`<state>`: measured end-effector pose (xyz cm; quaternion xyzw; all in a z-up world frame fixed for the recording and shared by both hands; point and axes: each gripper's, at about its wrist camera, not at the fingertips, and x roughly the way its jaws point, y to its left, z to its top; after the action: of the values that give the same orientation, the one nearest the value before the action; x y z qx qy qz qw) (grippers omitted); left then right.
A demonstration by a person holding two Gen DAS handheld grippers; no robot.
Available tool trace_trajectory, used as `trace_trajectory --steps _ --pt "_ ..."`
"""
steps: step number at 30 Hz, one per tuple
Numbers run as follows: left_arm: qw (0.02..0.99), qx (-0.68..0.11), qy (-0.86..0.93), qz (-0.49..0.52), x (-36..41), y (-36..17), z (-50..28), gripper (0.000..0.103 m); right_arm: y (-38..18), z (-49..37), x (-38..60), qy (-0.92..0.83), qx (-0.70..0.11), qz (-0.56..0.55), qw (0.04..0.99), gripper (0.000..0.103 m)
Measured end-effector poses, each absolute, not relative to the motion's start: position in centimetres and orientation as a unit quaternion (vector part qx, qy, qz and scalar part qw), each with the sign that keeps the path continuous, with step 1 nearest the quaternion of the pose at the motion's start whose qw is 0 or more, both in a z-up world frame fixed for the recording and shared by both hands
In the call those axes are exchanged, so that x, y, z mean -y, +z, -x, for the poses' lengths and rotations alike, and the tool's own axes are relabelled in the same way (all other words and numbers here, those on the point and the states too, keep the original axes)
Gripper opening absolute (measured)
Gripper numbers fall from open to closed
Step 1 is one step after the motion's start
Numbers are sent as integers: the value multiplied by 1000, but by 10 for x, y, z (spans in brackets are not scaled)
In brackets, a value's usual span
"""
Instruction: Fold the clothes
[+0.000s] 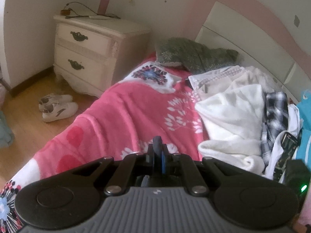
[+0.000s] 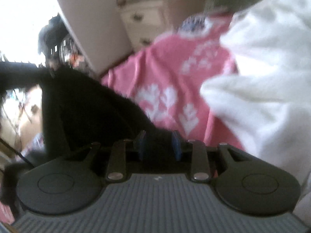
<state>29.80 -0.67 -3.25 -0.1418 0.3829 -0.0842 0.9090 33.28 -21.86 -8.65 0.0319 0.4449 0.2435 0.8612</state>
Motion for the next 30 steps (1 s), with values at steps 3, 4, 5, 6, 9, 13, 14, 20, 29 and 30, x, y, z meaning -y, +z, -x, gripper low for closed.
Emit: trace_trajectory --steps 3,4,5,6,9,13,14,20,29,30 --pt "908 -382 -79 150 2 -34 -299 7 -96 -323 213 240 -462 33 853 26" --pt "908 -382 -78 151 1 -34 -300 7 -96 -319 211 236 -463 53 853 26" --pt "908 -383 -78 151 1 -35 -300 7 -95 -315 211 233 -462 66 853 26" --pt "908 -383 -78 151 0 -35 -300 7 -94 -312 209 231 -463 76 853 26" --pt "909 -381 -80 149 -1 -34 -300 7 -89 -308 199 235 -463 123 846 26" --pt "910 -379 -87 144 -2 -33 -299 7 -69 -311 198 242 -442 114 856 26" --pt "910 -379 -88 143 -2 -33 -299 7 -63 -314 201 248 -434 86 862 26" --pt "911 -376 -97 141 -1 -33 -299 7 -61 -331 184 302 -415 70 855 27" --pt "912 -370 -105 141 3 -32 -299 7 -79 -342 168 314 -419 52 850 6" --pt "913 -369 -106 140 4 -31 -299 7 -75 -341 169 313 -411 48 855 5"
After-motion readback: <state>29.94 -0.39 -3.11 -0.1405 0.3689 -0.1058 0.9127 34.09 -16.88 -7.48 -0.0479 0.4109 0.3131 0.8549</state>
